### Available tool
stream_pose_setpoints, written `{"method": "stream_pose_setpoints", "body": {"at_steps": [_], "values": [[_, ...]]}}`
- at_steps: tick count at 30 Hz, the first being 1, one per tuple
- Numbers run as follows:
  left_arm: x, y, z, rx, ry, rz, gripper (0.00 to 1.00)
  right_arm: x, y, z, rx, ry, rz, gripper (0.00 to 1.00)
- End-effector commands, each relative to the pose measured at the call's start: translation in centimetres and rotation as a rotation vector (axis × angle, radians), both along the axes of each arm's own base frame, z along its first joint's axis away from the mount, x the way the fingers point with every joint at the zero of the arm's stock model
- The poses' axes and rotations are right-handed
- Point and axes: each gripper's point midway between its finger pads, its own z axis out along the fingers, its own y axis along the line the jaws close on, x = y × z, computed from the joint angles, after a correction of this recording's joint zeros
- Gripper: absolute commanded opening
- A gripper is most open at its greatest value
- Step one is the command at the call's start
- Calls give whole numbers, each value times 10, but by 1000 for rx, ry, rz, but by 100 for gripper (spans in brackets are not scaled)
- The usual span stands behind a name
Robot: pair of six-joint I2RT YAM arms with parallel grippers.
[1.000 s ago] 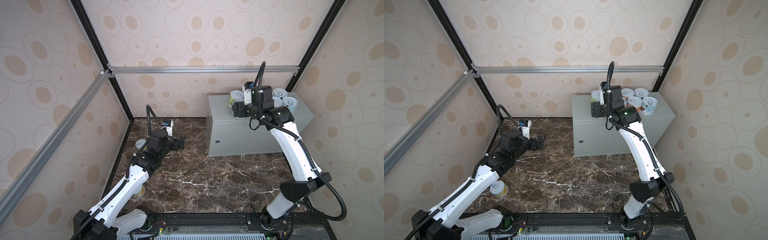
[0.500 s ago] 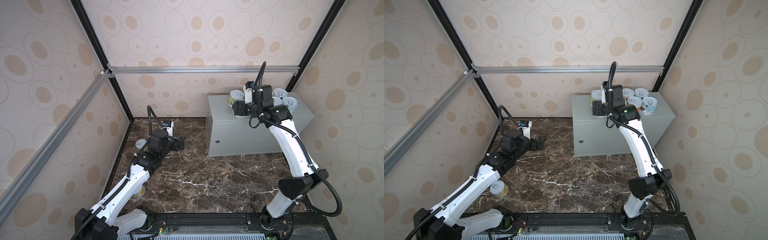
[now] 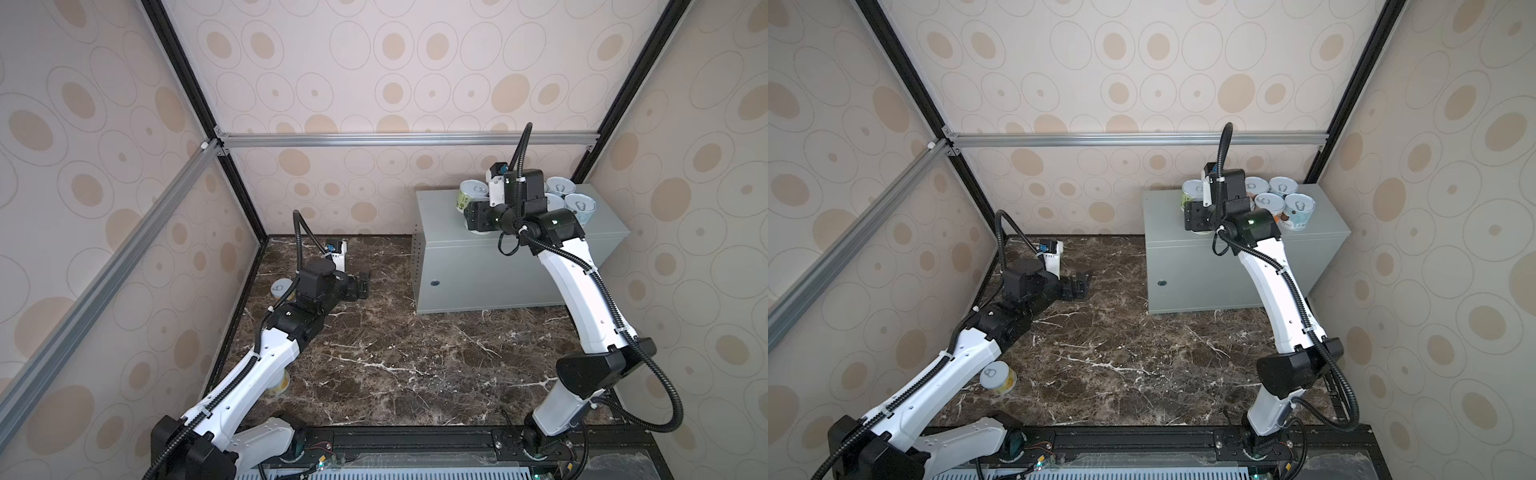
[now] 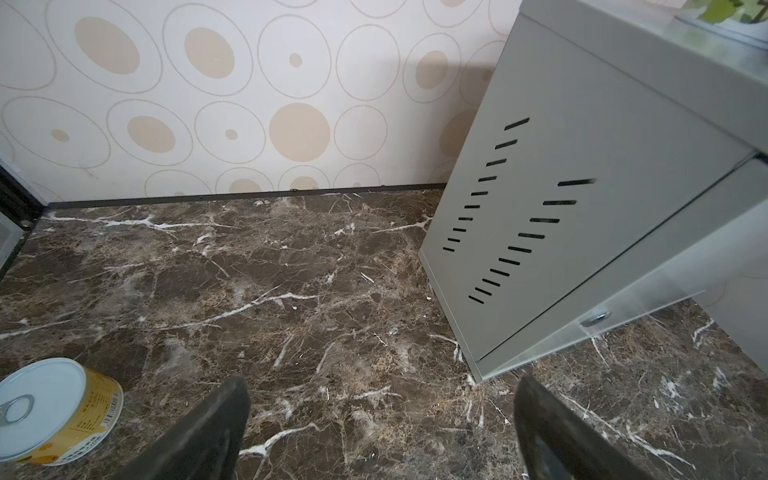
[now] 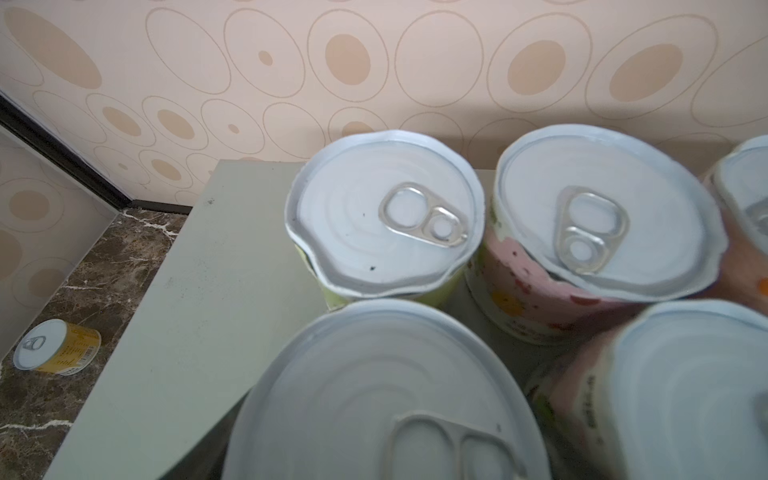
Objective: Place and organize the canned foods onto the counter
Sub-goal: 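Lower the green can beside the grouped cans and open the right gripper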
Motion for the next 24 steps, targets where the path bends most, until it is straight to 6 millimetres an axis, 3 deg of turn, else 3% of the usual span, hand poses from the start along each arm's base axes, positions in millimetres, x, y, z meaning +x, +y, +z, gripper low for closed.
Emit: {"method": "stream_pose_setpoints", "body": {"at_steps": [1, 7, 14, 24], "values": [[3, 1, 4, -17, -14, 5, 99, -2, -2, 32, 29, -88, 0, 80], [3, 2, 4, -18, -13, 9, 99, -8, -5, 43, 33, -115, -1, 88], [3, 4, 5, -26, -10, 20, 99, -19, -6, 62, 52, -151, 9, 90], [-4, 9, 16, -63, -19, 42, 99, -54, -6, 96, 97, -229, 71, 95]]}}
